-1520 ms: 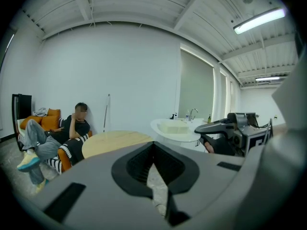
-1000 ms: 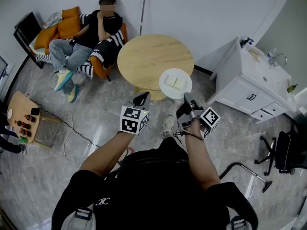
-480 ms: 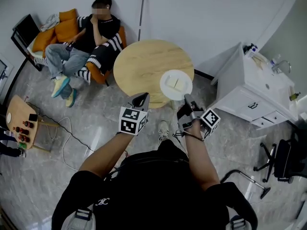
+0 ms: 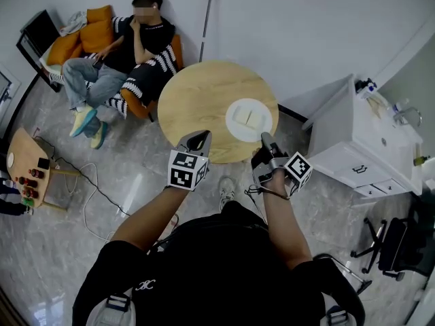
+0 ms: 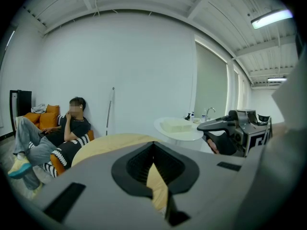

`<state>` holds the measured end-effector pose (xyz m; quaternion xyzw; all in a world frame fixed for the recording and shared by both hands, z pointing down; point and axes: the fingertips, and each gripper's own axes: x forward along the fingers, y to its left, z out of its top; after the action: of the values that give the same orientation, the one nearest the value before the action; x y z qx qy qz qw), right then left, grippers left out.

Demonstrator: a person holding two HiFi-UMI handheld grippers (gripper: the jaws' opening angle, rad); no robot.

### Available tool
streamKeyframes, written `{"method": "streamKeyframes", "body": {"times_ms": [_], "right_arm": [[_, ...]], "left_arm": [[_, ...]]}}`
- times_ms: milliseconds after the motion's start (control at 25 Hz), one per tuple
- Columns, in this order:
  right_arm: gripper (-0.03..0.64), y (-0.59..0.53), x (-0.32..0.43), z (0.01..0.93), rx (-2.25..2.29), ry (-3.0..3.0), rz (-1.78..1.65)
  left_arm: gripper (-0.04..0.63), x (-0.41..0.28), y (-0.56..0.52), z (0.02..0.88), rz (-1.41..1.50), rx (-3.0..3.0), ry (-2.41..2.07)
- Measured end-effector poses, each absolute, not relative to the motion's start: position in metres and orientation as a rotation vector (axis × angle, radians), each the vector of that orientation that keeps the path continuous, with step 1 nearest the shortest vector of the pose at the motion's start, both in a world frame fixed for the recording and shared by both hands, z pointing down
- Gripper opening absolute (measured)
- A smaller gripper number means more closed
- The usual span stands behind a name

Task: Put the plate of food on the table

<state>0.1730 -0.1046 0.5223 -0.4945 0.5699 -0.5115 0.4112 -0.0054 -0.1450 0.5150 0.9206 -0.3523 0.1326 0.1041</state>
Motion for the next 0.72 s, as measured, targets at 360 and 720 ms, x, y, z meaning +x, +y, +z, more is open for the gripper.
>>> {"method": "streamKeyframes", "body": {"times_ms": [360, 720], "right_arm": [[0.015, -0.169, 0.209, 0.522, -1.196, 1.486, -1.325], [0.017, -0.235, 0.239, 0.528, -1.176, 1.558, -1.380]], "left_arm": [[0.008, 0.026, -0.218, 0.513, 0.383, 2.664, -1.093], [0.008, 0.069, -0.281, 0.505, 0.384, 2.662, -1.131]]}}
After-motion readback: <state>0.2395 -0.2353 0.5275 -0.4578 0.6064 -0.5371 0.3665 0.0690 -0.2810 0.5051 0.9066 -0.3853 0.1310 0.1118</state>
